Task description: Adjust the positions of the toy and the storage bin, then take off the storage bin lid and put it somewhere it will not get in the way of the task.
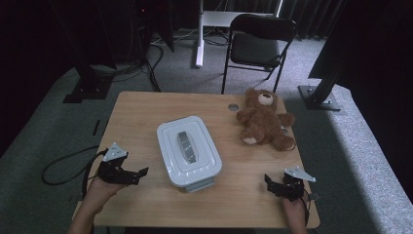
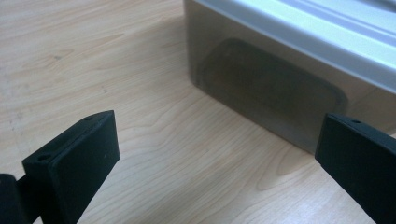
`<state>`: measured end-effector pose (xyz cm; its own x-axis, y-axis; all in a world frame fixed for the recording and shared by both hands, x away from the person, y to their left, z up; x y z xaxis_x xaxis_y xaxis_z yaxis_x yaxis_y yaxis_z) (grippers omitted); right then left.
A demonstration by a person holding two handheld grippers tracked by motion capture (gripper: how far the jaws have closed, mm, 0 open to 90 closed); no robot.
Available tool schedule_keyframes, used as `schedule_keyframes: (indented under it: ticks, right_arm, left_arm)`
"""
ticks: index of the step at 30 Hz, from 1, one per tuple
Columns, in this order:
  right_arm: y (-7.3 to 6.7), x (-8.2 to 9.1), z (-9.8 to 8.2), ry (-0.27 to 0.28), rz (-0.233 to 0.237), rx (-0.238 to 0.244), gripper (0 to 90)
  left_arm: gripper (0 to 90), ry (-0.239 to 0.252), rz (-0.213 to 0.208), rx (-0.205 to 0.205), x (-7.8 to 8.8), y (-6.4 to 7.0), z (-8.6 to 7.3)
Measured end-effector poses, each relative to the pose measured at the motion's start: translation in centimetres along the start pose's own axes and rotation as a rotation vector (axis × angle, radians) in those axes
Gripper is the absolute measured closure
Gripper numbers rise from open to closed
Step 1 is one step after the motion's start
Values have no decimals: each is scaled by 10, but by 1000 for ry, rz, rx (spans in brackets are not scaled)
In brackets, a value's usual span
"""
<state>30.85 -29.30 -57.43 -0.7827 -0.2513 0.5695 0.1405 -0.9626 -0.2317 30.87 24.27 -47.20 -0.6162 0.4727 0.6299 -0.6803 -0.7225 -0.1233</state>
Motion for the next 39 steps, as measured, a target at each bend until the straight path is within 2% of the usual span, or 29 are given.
schedule_keyframes:
  ticks: [16,22,25,31,39]
  right_arm:
    - [0,1,0,11,-12,3,124]
    - [0,0,0,0,-24,12,124]
    - [-1,0,0,0,-26,13,124]
    - [-1,0,0,6,-46,16,124]
    - [-2,-1,-1,-5,-39,26,124]
  left_arm:
    - [5,29,-10,-1,6,12,17]
    - [5,25,-14,-16,5,17,26]
    - [5,27,-23,-28,4,19,32]
    - [5,37,-66,-62,-5,31,51]
    - [5,43,-104,-106,-18,48,71]
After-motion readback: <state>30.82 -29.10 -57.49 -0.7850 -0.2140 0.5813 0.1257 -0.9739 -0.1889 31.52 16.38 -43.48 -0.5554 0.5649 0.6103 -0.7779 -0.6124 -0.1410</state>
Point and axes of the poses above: each handheld gripper's, and its own axes: x roughly backward along the jaws, z roughly out of its top, y roughly to its right, the point moved 3 cm from there along -x, roughly forward along the jaws, and after that the axes turned 12 degrees about -x, right-handed, at the moved point
